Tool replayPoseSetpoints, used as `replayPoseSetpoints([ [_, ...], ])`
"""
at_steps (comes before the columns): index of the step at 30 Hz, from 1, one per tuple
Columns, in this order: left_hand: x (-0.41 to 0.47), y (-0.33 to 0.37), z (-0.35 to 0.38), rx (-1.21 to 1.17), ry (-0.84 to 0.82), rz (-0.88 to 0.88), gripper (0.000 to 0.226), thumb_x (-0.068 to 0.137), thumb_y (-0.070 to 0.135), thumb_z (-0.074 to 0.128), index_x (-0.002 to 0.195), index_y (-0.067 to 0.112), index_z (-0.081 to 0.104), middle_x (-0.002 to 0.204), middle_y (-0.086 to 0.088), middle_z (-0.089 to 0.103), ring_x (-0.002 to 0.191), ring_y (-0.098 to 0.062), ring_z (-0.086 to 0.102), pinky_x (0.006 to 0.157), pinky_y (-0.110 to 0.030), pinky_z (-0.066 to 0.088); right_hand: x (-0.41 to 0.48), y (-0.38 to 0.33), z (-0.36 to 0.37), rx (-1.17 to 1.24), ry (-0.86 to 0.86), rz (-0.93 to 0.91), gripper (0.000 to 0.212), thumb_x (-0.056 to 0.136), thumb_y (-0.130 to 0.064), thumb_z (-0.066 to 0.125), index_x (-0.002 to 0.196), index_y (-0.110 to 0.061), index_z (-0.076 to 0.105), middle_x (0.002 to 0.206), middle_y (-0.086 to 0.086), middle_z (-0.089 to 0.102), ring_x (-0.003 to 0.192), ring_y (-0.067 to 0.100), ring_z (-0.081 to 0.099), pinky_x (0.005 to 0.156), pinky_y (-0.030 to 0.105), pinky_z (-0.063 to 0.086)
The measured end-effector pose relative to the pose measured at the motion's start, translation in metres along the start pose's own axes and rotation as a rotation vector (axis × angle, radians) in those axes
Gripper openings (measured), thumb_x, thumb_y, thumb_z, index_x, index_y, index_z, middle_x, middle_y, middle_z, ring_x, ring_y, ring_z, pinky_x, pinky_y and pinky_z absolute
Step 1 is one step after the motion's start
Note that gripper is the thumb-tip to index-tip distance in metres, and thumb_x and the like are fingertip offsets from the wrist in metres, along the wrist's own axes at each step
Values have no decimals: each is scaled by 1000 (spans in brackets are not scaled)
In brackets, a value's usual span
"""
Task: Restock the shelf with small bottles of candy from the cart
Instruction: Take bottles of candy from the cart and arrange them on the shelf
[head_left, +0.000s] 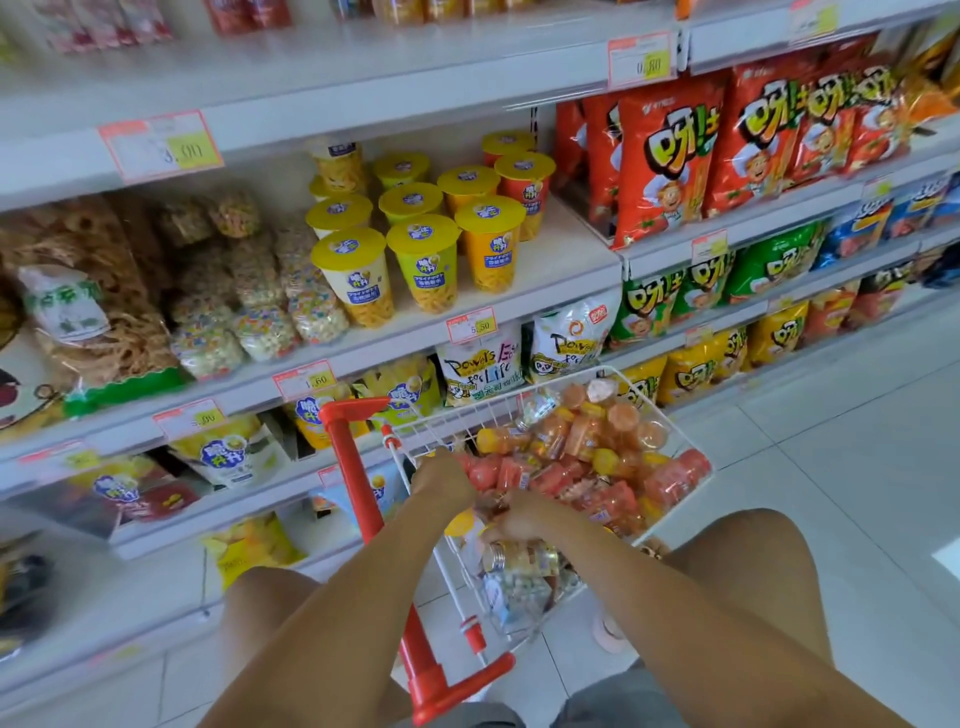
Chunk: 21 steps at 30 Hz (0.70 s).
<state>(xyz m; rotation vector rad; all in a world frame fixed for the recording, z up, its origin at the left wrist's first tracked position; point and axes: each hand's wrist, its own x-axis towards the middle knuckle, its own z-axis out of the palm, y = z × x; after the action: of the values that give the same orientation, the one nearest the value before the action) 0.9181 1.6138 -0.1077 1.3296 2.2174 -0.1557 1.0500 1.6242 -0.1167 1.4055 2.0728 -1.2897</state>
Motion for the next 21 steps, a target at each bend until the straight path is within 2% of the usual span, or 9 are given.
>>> replayPoseSetpoints([
  [2,-2,2,-8,-57,-30,5,58,81,24,66,127,-5,45,122,-16,56,109,-27,59,64,-33,50,5,2,-1,67,-35,37,68,78,-39,73,136,-16,47,136,5,52,120,25,51,101,34,43],
  [4,2,0,-10,-92,-71,20,39,79,24,68,107,-1,57,99,-13,61,100,-26,63,48,-24,43,7,6,0,197,-33,34,68,71,-37,78,131,-21,52,131,3,56,115,23,55,99,39,47],
  [6,-1,1,-16,-109,-107,22,30,80,26,67,101,6,58,69,-2,48,74,-18,59,39,-20,28,9,10,1,400,-31,25,56,72,-36,76,122,-21,57,123,3,59,107,21,57,85,38,52],
  [8,-2,3,-21,-61,-144,47,36,83,28,65,110,5,63,62,2,39,60,-13,46,41,-18,27,4,9,-6,515,15,25,51,74,-46,70,113,-17,55,98,2,61,84,16,56,68,29,46],
  [10,-1,6,-22,-27,-175,60,42,84,25,63,119,2,61,64,-1,45,57,-13,45,45,-20,31,-1,9,-19,617,71,35,37,83,-49,58,98,-16,53,71,-1,48,62,14,43,72,30,42],
  [12,-2,9,-21,12,-212,85,49,84,23,64,129,4,54,88,-11,60,79,-22,59,59,-29,46,-10,11,-38,889,86,88,27,91,-42,54,101,-18,55,76,2,48,64,15,42,77,34,45],
  [15,-5,9,-20,12,-221,117,57,86,28,65,134,2,48,130,-19,54,117,-31,54,90,-36,47,-21,26,-68,1361,20,41,28,90,-39,61,109,-20,55,81,8,52,69,19,50,66,31,54],
  [18,-4,6,-31,-173,-239,145,40,91,34,59,116,3,60,112,-24,59,90,-25,59,79,-36,50,-29,35,-93,1567,-82,-91,40,78,-45,72,99,-12,60,75,9,59,69,20,57,74,35,51],
  [21,-5,8,-67,-697,-259,160,38,87,30,67,118,10,57,109,-6,61,77,-12,65,62,-23,56,-46,26,-124,1363,-1,-315,22,82,-17,71,98,-8,59,87,9,60,72,17,59,71,29,50],
])
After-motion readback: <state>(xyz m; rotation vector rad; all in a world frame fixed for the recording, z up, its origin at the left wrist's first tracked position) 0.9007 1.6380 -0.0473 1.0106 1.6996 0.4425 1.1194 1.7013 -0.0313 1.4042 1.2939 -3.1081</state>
